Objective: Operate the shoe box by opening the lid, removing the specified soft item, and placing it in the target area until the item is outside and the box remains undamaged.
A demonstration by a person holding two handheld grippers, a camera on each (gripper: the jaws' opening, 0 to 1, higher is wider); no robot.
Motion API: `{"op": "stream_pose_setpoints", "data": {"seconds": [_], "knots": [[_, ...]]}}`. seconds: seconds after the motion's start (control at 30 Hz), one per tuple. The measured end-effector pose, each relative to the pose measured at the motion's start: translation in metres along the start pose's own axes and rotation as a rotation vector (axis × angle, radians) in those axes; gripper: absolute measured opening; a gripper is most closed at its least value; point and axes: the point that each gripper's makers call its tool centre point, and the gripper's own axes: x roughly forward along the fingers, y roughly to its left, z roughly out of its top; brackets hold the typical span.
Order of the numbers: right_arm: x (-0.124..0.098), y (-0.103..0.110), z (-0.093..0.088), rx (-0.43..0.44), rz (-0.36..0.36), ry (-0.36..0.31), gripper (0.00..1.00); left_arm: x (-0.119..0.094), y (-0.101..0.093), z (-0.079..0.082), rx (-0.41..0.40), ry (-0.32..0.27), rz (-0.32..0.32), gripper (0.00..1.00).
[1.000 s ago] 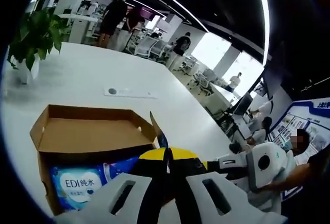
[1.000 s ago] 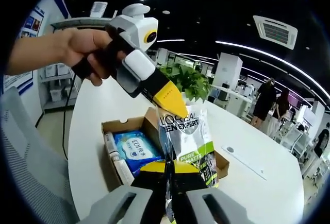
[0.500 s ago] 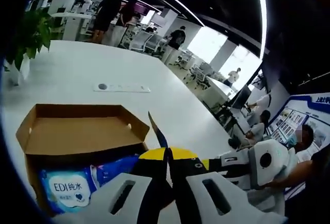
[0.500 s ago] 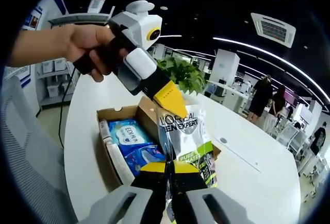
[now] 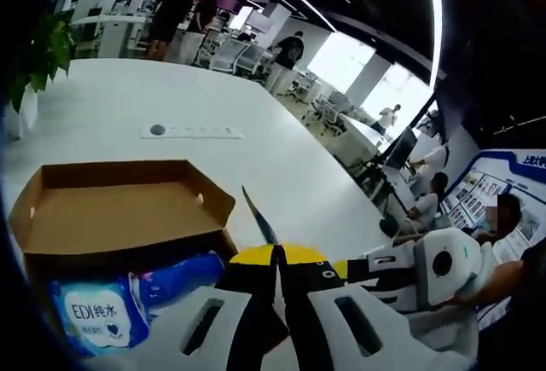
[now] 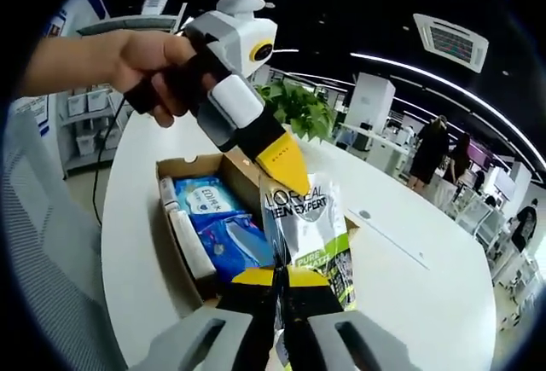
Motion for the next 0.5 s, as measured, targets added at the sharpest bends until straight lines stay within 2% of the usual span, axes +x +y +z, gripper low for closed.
{"op": "stream_pose_setpoints", "data": {"seconds": [0.5], "knots": [[0.000, -0.011, -0.037, -0.013, -0.002, 0.069, 0.00, 0.033, 0.000, -0.020, -0.012, 0.076, -0.003, 0.00]]}}
